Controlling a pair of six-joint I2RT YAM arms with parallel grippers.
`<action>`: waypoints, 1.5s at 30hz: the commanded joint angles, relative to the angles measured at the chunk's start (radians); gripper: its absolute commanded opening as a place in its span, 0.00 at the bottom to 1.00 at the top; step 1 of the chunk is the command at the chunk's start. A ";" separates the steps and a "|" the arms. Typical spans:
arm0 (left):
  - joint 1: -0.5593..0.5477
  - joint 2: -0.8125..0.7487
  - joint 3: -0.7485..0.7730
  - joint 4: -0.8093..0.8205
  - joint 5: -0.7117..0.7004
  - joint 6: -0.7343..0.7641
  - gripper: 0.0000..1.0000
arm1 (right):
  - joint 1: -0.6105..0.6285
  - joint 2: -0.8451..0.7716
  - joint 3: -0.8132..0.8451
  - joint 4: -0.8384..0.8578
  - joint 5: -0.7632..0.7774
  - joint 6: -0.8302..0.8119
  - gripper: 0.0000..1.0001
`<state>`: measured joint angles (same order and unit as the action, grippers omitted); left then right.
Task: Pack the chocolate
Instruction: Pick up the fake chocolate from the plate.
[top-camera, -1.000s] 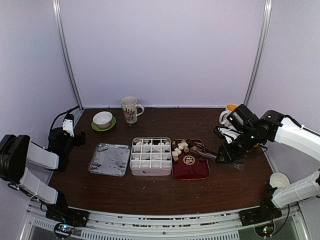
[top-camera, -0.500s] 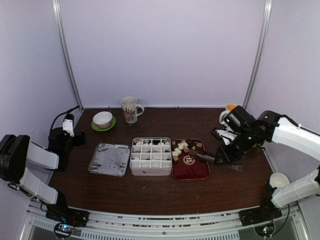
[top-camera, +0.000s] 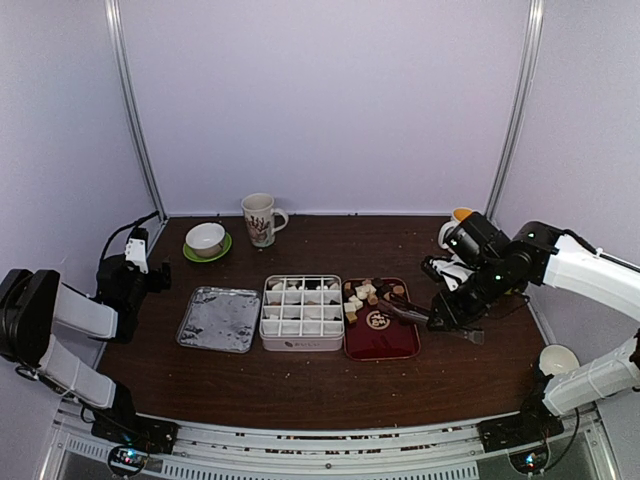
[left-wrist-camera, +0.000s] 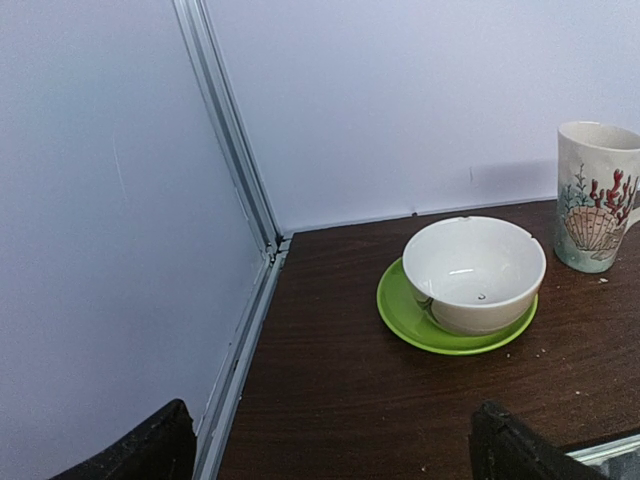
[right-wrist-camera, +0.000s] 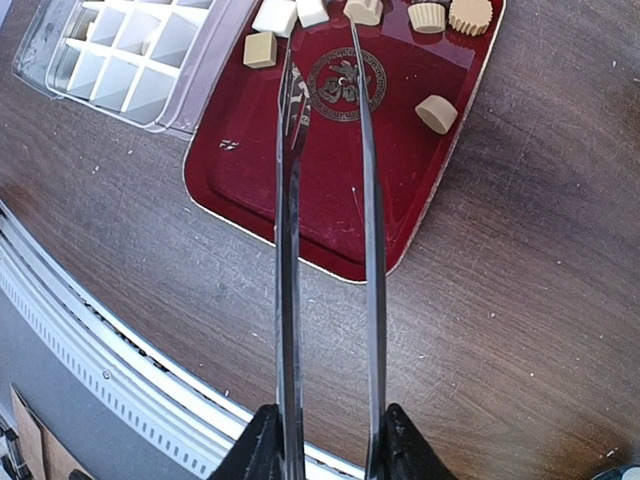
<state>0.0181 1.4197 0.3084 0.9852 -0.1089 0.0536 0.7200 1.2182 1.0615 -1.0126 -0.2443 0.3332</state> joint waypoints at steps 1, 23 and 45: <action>0.008 0.005 0.019 0.034 -0.004 -0.009 0.98 | 0.014 0.014 0.007 0.029 0.039 0.046 0.33; 0.008 0.005 0.020 0.035 -0.005 -0.009 0.98 | 0.004 0.163 0.071 -0.023 0.210 0.038 0.38; 0.007 0.005 0.020 0.033 -0.005 -0.009 0.98 | -0.050 0.116 -0.017 -0.036 0.042 -0.025 0.36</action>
<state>0.0181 1.4197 0.3084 0.9852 -0.1093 0.0536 0.6743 1.3590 1.0588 -1.0496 -0.1593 0.3202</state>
